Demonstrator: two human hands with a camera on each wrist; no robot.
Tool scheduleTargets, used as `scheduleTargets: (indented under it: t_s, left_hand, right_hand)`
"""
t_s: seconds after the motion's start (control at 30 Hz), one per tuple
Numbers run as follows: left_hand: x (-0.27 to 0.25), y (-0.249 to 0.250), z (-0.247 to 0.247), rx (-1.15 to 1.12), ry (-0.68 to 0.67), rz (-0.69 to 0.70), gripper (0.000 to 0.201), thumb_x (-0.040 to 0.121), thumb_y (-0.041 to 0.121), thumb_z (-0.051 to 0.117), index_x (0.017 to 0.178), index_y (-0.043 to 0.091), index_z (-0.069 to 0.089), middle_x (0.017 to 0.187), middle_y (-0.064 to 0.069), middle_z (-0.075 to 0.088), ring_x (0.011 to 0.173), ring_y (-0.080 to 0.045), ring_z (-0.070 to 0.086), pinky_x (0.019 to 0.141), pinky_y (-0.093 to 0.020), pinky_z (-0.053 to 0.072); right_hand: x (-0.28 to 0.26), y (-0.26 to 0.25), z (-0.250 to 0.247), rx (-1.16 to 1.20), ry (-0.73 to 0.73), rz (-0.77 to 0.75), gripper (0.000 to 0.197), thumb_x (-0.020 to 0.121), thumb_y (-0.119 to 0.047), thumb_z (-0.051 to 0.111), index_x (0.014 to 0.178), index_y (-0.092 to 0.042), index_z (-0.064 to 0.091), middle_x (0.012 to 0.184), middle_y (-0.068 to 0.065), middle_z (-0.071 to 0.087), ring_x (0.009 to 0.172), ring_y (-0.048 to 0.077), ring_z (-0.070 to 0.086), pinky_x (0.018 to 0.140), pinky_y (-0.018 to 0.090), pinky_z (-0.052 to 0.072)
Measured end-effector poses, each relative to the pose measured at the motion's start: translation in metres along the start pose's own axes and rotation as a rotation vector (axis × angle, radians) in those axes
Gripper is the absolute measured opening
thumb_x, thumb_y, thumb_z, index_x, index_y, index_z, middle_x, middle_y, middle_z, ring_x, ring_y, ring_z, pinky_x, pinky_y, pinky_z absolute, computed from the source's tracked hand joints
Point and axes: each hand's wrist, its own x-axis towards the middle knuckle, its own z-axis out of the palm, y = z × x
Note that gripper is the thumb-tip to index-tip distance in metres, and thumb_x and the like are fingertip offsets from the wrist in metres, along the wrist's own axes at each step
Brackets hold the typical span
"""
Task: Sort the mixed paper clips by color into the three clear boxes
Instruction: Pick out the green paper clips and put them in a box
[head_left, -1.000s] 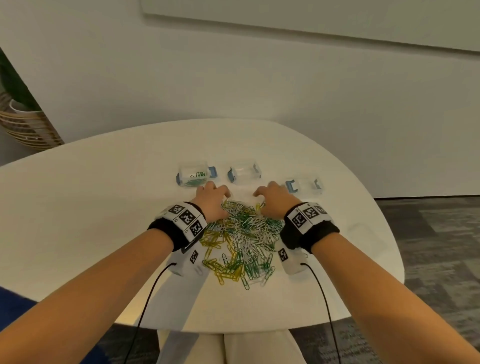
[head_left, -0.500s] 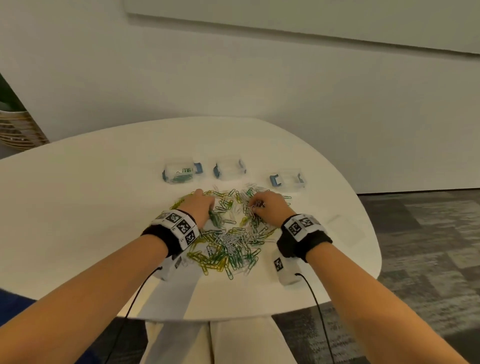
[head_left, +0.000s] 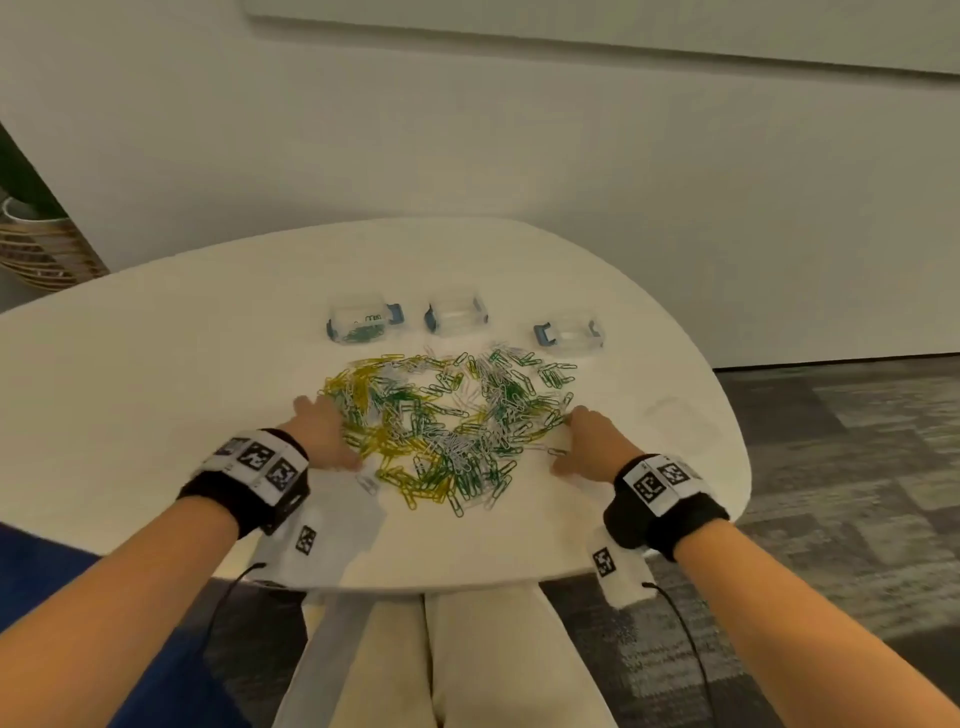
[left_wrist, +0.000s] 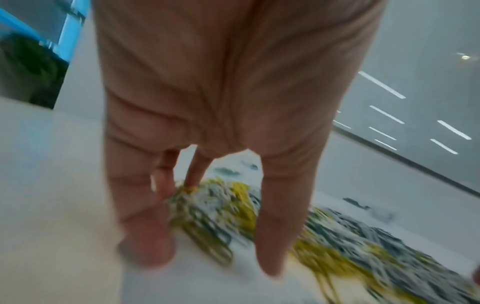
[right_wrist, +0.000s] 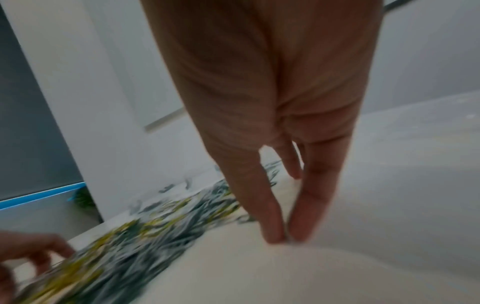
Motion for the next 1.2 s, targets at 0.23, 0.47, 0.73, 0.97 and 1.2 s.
scheduleTargets:
  t_s: [0.23, 0.47, 0.73, 0.97, 1.2]
  left_hand:
    - [-0.034, 0.028, 0.019, -0.148, 0.081, 0.058, 0.095, 0.080, 0.044, 0.070, 0.142, -0.004, 0.017, 0.141, -0.021, 0.021, 0.118, -0.030, 0.049, 0.096, -0.035, 0.044]
    - [-0.060, 0.034, 0.055, -0.241, 0.113, 0.095, 0.090, 0.073, 0.039, 0.077, 0.134, -0.005, 0.027, 0.134, -0.020, 0.030, 0.122, -0.029, 0.042, 0.098, -0.031, 0.041]
    - [-0.031, 0.068, 0.047, -0.310, 0.122, 0.186, 0.098, 0.064, 0.024, 0.086, 0.137, 0.000, 0.025, 0.141, -0.020, 0.026, 0.124, -0.033, 0.042, 0.101, -0.037, 0.037]
    - [-0.001, 0.067, 0.031, -0.210, 0.136, 0.392, 0.060, 0.077, 0.021, 0.074, 0.129, 0.014, 0.044, 0.127, -0.016, 0.043, 0.107, -0.033, 0.054, 0.087, -0.039, 0.052]
    - [0.014, 0.058, 0.003, -0.299, 0.313, 0.468, 0.025, 0.090, 0.019, 0.062, 0.113, 0.012, 0.060, 0.120, -0.010, 0.058, 0.093, -0.023, 0.058, 0.076, -0.027, 0.047]
  right_hand:
    - [-0.019, -0.036, -0.002, 0.261, -0.059, -0.005, 0.060, 0.080, -0.019, 0.076, 0.128, 0.000, 0.044, 0.122, 0.016, 0.058, 0.097, 0.027, 0.066, 0.088, 0.038, 0.054]
    - [-0.049, -0.061, 0.039, 0.080, -0.062, -0.025, 0.084, 0.077, -0.033, 0.077, 0.136, 0.004, 0.030, 0.136, 0.017, 0.034, 0.125, 0.029, 0.037, 0.100, 0.030, 0.038]
    - [-0.016, -0.101, 0.038, 0.195, 0.008, -0.107, 0.068, 0.080, -0.025, 0.072, 0.133, -0.002, 0.038, 0.131, 0.018, 0.044, 0.126, 0.034, 0.040, 0.105, 0.040, 0.039]
    - [0.018, -0.101, 0.025, 0.253, 0.033, -0.277, 0.025, 0.076, -0.004, 0.070, 0.099, -0.009, 0.061, 0.091, 0.010, 0.068, 0.075, 0.024, 0.066, 0.067, 0.032, 0.058]
    - [0.041, -0.071, -0.018, 0.476, 0.024, -0.266, 0.026, 0.090, -0.007, 0.061, 0.115, -0.016, 0.063, 0.094, 0.004, 0.065, 0.069, 0.017, 0.068, 0.071, 0.027, 0.059]
